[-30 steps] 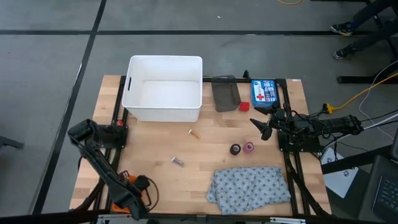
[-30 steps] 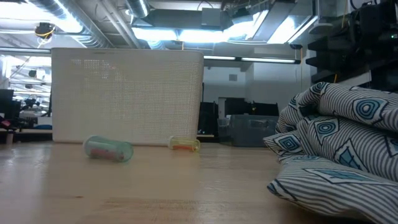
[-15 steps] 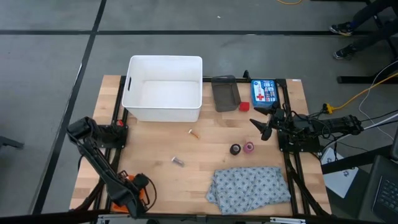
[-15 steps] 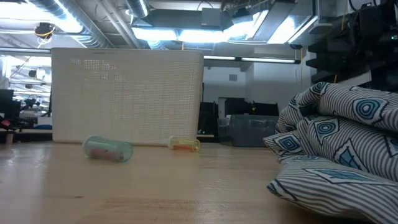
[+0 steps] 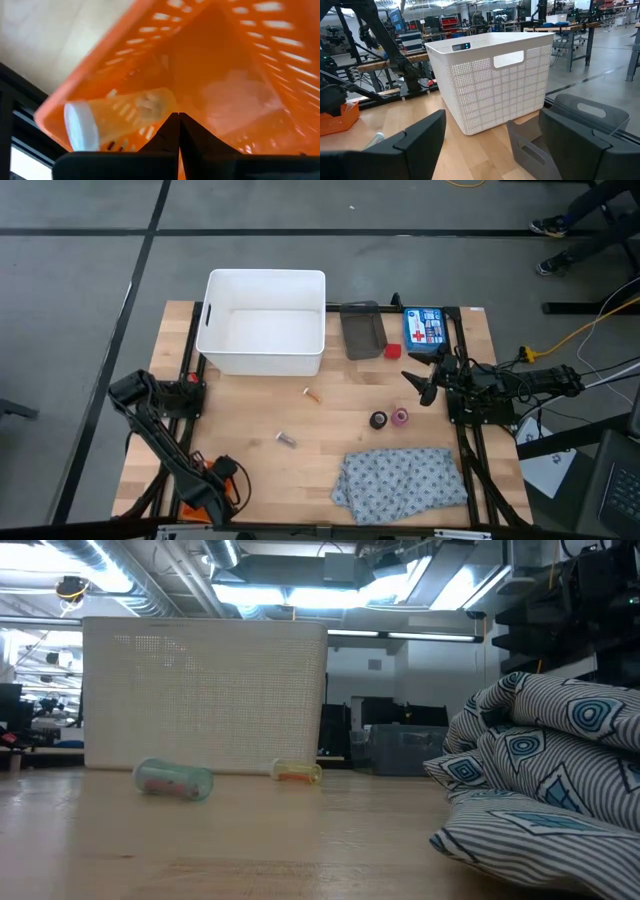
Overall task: Pick & place medical supplies in basket/bin
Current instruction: Put the bottom yellow pill bottle into the orange bin
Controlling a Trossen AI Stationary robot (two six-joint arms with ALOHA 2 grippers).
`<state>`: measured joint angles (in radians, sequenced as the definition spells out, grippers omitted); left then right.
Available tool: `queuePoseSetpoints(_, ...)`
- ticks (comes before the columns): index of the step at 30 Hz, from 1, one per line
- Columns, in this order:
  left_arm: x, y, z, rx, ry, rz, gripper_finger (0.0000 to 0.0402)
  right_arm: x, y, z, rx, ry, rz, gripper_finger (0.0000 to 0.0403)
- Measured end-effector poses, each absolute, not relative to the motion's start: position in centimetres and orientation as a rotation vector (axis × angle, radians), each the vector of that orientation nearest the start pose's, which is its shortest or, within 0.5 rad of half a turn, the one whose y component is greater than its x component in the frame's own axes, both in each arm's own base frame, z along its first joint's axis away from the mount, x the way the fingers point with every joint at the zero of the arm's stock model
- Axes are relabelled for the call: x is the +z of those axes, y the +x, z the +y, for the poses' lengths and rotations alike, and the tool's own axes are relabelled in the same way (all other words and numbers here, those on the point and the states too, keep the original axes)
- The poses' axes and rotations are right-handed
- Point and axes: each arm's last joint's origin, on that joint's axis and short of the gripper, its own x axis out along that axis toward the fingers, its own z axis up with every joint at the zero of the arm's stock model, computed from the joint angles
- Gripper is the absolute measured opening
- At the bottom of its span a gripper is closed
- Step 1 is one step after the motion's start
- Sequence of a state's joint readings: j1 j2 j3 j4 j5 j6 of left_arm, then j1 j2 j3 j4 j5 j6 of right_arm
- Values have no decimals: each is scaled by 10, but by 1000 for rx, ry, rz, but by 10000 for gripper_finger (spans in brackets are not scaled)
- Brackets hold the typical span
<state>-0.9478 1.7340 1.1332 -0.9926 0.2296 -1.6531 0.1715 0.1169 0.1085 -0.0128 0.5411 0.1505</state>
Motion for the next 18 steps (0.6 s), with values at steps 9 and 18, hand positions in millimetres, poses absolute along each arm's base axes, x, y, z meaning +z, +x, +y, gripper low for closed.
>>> queuePoseSetpoints(9, 175, 168, -244, 538, -604, 1708, 2, 190, 97, 2, -370, 143, -8, 317)
queuePoseSetpoints(18, 175, 163, -239, 605, -553, 1715, 3, 190, 97, 2, -370, 142, -6, 317)
